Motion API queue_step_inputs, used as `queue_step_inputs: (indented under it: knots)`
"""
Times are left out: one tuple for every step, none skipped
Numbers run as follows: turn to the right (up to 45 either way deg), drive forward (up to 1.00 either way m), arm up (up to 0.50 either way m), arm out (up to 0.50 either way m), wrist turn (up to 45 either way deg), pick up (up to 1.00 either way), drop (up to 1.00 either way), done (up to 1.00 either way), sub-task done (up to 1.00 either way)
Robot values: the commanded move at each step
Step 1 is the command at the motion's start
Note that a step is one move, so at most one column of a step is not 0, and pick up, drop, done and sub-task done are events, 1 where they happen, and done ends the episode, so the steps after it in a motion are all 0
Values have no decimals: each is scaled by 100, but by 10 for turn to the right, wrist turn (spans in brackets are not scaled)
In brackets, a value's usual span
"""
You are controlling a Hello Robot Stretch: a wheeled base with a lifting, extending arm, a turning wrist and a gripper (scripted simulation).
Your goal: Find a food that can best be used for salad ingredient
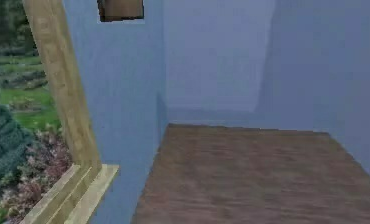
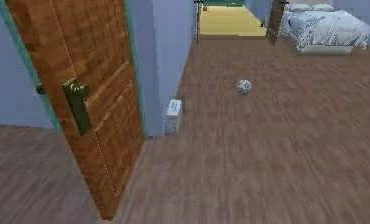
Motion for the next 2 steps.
queue_step_inputs:
  knots:
    - [450,0,0,0,0,0,0,0,0]
    - [450,0,0,0,0,0,0,0,0]
